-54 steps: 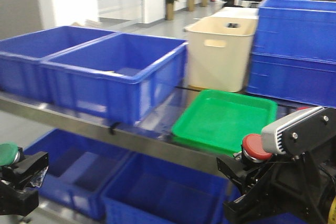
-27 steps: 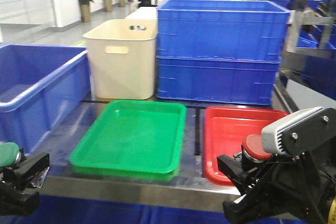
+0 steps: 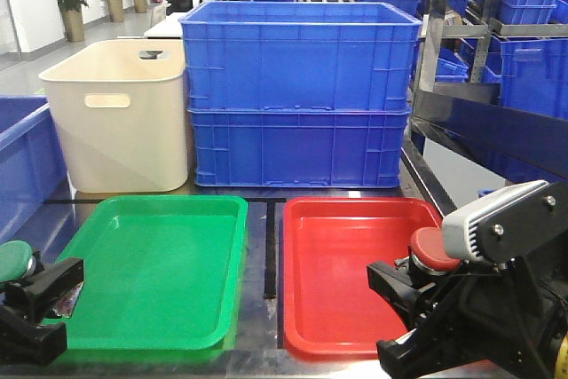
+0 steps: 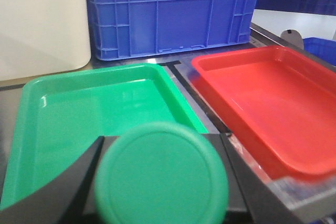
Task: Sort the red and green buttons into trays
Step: 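Position the grippers above the green tray and the red tray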
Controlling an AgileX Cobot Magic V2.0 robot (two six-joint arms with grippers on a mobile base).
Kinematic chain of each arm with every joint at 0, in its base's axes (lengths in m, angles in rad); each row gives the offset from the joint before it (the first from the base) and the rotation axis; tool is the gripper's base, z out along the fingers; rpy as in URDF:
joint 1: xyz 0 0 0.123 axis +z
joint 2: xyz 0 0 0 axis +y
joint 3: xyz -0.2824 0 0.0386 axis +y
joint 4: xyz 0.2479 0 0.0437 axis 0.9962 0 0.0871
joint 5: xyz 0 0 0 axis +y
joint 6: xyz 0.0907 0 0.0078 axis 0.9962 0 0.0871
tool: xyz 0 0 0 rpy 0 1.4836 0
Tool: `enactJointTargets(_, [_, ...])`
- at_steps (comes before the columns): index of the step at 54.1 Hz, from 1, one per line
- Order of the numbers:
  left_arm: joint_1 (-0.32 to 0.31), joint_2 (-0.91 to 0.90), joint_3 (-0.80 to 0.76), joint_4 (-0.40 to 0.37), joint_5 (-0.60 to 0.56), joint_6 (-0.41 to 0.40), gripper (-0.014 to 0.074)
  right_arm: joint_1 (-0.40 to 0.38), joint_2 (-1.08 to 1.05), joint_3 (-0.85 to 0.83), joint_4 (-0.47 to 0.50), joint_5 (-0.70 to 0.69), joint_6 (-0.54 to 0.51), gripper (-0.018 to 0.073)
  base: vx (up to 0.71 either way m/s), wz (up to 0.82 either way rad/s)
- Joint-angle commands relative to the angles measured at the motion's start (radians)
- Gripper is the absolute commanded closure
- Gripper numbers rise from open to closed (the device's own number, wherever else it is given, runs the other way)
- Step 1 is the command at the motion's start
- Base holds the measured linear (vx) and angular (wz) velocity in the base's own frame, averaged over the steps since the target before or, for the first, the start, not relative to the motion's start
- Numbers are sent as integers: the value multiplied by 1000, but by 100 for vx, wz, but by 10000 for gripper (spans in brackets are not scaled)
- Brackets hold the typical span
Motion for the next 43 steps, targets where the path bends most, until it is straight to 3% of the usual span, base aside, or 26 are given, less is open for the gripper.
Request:
enactJointTargets(1, [-1,-13,-27,-7,-88,-10,602,-1,-18,-34,-10,-62,1,568,16,-10])
enactJointTargets(43, [-1,-13,-27,-7,-88,-10,602,-1,-18,-34,-10,-62,1,568,12,0])
